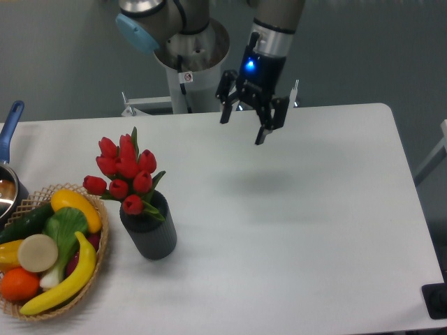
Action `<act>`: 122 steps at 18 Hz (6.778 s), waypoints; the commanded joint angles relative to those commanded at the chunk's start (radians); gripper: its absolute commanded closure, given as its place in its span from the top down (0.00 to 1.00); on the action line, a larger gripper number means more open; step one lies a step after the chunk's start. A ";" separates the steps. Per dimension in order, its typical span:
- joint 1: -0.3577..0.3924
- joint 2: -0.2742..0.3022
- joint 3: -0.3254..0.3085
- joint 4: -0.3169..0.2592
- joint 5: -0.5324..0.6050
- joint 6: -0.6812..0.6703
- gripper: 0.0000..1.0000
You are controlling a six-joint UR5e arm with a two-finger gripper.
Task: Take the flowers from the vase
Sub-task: 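Move the open gripper down toward the red tulips in the black vase, then lower the gripper around the tulip stems just above the vase rim, then close the gripper on the tulip stems, then lift the gripped tulips upward out of the black vase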
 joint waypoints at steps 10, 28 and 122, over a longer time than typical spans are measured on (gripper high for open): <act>-0.114 -0.132 -0.003 0.040 -0.223 0.000 1.00; -0.236 -0.290 0.097 0.118 -0.356 -0.113 1.00; -0.184 -0.204 0.106 0.198 -0.574 -0.310 0.32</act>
